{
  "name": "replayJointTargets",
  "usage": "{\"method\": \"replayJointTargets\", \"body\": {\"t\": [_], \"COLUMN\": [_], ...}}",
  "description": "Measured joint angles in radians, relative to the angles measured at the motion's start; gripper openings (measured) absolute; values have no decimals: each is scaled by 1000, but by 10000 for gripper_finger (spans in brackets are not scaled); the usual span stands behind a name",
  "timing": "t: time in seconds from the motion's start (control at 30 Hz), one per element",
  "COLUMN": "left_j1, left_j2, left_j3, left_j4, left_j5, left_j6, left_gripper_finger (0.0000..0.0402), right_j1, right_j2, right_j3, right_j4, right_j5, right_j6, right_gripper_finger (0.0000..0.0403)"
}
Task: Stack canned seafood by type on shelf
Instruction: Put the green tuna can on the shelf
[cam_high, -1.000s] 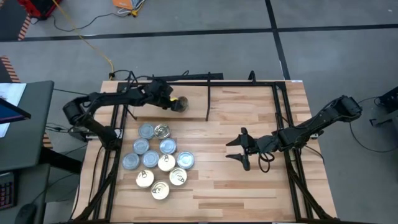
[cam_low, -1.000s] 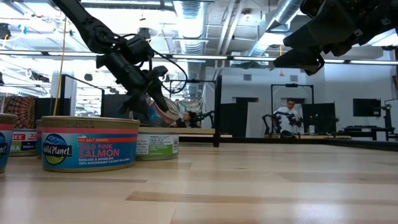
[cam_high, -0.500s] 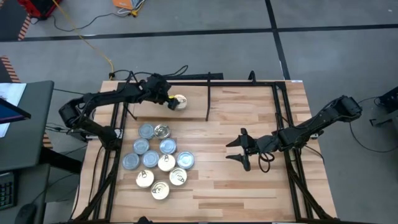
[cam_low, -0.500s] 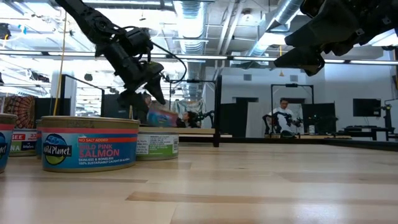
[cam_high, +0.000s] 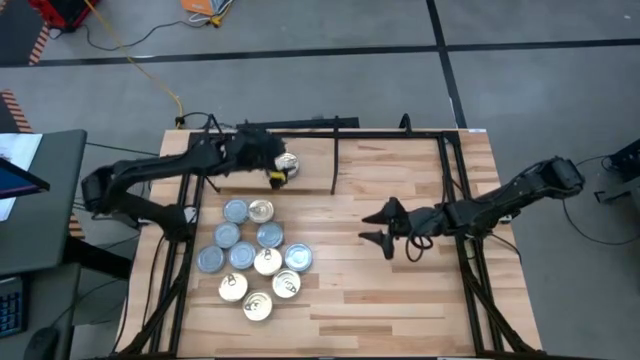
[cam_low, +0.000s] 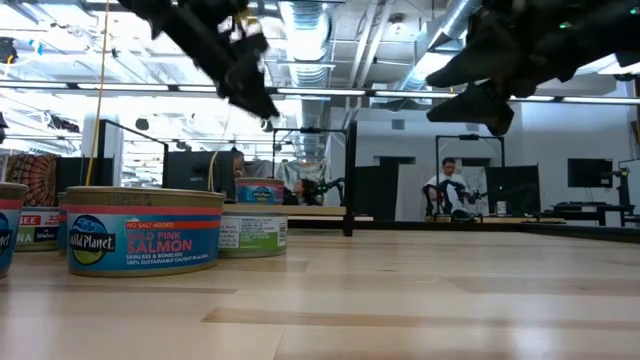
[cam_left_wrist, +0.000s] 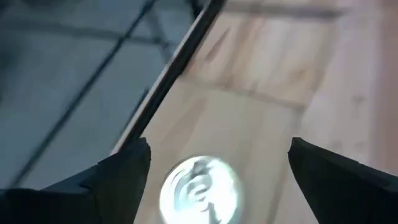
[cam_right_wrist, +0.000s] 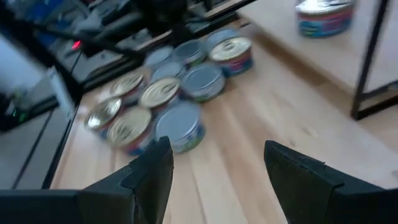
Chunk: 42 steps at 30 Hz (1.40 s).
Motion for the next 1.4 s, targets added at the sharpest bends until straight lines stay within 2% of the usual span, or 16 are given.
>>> {"method": "replayJointTargets", "body": {"t": [0.2, 0.33, 0.43, 0.53, 0.63, 0.77, 0.87, 0.97, 1.13, 1.4], "left_j1": [-264, -451, -588, -721, -866, -1065, -1186, -1268, -1354, -1381], "left_j2": [-195, -341, -410, -447, -467, -473, -485, -516, -627, -720], "left_j3": [-82, -162, -195, -205, -237, -296, -344, -364, -365, -365], "left_j4": [-18, -37, -114, -214, -243, -193, -89, -55, -109, -198], "left_j5": [-80, -197, -266, -330, -367, -433, -464, -495, -515, -485], "left_j6": [-39, -122, -219, -342, -446, -491, -453, -423, -462, -525], "left_gripper_finger": [339, 328, 323, 318, 315, 310, 307, 304, 300, 300], "right_j1": [-77, -115, -131, -147, -153, -143, -128, -125, -127, -160], "right_j2": [66, 171, 263, 350, 435, 553, 645, 718, 787, 837], "right_j3": [16, 115, 209, 308, 403, 525, 623, 723, 851, 898], "right_j4": [144, 141, 136, 143, 153, 238, 296, 251, 130, 88], "right_j5": [19, 19, 0, -21, -22, -22, -38, -62, -57, -51], "right_j6": [-11, -46, -90, -118, -122, -122, -109, -77, -15, 44], "right_gripper_finger": [276, 276, 276, 276, 276, 276, 276, 276, 276, 276]}}
